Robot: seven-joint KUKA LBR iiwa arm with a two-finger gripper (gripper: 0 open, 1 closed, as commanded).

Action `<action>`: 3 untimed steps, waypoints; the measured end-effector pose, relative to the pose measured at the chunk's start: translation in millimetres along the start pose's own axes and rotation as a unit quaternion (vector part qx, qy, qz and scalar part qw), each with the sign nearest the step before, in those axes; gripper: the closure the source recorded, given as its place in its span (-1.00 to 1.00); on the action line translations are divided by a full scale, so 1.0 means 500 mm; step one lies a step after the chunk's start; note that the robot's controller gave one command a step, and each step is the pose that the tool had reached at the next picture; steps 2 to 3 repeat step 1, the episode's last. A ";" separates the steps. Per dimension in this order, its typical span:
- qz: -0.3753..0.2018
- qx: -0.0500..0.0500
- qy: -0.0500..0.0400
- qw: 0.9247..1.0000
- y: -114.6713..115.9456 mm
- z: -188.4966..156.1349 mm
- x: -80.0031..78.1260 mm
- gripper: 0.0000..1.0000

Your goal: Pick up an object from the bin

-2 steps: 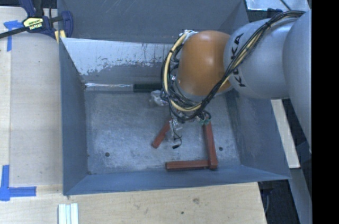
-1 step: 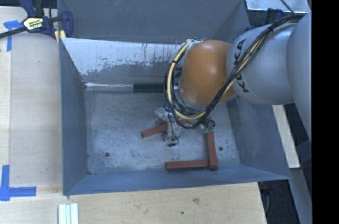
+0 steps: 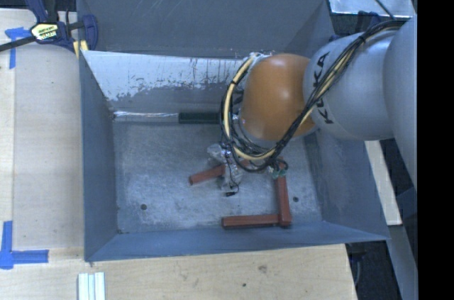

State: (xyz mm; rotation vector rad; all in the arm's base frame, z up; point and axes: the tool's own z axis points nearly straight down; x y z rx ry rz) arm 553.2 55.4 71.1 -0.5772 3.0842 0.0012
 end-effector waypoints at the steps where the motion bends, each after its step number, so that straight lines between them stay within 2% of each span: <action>1: -0.008 0.001 -0.001 1.000 -0.054 -0.293 0.035 1.00; 3: -0.008 0.001 -0.001 1.000 -0.054 -0.293 0.035 1.00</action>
Offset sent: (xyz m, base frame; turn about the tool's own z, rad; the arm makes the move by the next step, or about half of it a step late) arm 0.0000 0.0000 0.0000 0.0000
